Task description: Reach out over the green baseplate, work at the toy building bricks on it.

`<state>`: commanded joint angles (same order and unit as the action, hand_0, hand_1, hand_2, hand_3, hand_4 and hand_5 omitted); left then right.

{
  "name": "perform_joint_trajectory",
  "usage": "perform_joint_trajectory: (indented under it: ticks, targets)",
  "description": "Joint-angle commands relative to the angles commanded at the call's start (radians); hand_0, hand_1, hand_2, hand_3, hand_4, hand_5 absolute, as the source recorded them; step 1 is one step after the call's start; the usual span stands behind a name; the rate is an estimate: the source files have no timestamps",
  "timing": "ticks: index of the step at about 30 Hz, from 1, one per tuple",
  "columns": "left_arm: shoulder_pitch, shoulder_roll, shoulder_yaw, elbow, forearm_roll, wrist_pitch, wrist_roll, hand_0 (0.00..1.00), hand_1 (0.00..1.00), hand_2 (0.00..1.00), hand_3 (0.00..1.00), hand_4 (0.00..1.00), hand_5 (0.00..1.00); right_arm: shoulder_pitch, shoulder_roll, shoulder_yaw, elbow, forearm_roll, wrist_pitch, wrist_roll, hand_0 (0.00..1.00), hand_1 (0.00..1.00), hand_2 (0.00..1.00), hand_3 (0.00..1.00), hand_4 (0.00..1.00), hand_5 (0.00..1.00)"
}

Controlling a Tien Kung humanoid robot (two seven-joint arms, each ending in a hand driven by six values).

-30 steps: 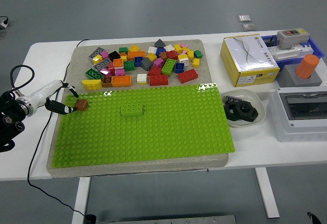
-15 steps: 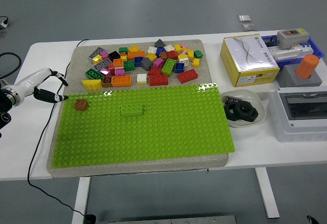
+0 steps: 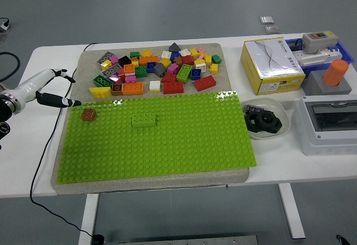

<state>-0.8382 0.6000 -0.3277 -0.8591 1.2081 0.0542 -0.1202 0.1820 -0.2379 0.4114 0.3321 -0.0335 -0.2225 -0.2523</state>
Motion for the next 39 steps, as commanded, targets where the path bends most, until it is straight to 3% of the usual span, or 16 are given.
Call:
perform_joint_trajectory:
  ticks: [4, 8, 22, 23, 25, 39]
  targets:
    - [-0.013, -0.008, 0.041, -0.009, 0.006, -0.036, 0.024, 0.998, 0.998, 0.998, 0.707, 0.998, 0.194, 0.003, -0.002, 0.0, 0.0, -0.001, 0.0, 0.0, 0.678, 0.667, 0.708, 0.784, 0.896, 0.951]
    - [-0.027, -0.023, 0.078, 0.0, 0.008, -0.046, 0.034, 0.998, 0.998, 0.998, 0.724, 0.998, 0.166, 0.006, -0.003, 0.002, 0.001, -0.006, -0.001, -0.001, 0.678, 0.667, 0.707, 0.784, 0.897, 0.951]
    - [-0.029, -0.095, 0.135, 0.103, 0.007, 0.01, -0.021, 0.998, 0.998, 0.998, 0.702, 0.998, 0.116, 0.01, 0.0, 0.016, 0.001, -0.034, 0.001, -0.012, 0.678, 0.666, 0.708, 0.784, 0.895, 0.952]
    - [-0.029, -0.099, 0.139, 0.11, 0.002, 0.011, -0.023, 0.998, 0.998, 0.998, 0.645, 0.912, 0.002, 0.01, 0.001, 0.016, 0.001, -0.035, 0.001, -0.012, 0.679, 0.667, 0.708, 0.784, 0.894, 0.952]
    - [-0.028, -0.106, 0.15, 0.126, -0.008, 0.014, -0.028, 0.998, 0.998, 0.998, 0.645, 0.912, 0.002, 0.009, 0.002, 0.017, 0.001, -0.037, 0.001, -0.012, 0.679, 0.667, 0.708, 0.784, 0.894, 0.952]
    - [-0.037, -0.127, 0.182, 0.181, -0.067, 0.024, -0.055, 0.998, 0.998, 0.998, 0.587, 0.873, 0.002, 0.01, 0.004, 0.013, 0.001, -0.036, 0.002, -0.01, 0.68, 0.667, 0.708, 0.784, 0.895, 0.951]
